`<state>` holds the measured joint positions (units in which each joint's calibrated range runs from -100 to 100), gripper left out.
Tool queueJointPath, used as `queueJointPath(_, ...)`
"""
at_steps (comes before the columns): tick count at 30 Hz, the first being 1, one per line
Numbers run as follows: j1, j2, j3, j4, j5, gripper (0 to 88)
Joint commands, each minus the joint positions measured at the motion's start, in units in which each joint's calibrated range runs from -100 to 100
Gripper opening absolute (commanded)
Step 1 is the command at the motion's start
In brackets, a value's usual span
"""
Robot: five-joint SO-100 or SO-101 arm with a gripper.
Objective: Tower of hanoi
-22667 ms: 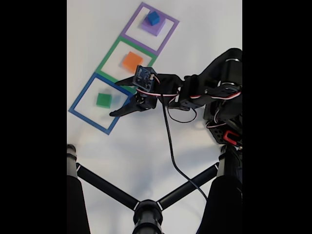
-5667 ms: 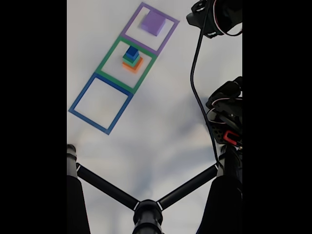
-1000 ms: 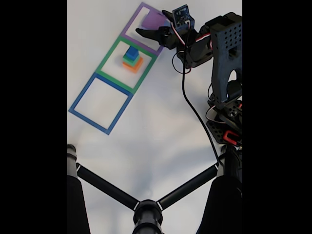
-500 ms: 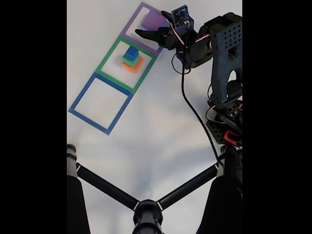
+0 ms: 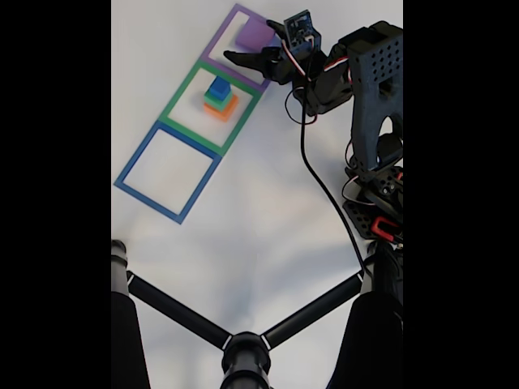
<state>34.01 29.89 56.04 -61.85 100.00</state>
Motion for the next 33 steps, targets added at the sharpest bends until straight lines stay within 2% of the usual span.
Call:
queueJointPath(1, 0.1, -0.2, 0.2, -1.4, 0.0, 43.1)
queueJointPath(16, 0.0, 0.2, -0.1, -1.4, 0.0, 35.8)
queueJointPath(21, 0.0, 0.2, -0.2, -1.4, 0.0, 29.6)
queueJointPath(24, -0.1, 0.2, -0.2, -1.4, 0.0, 18.2)
queueJointPath(33, -0.3, 0.2, -0.5, -1.4, 0.0, 13.1)
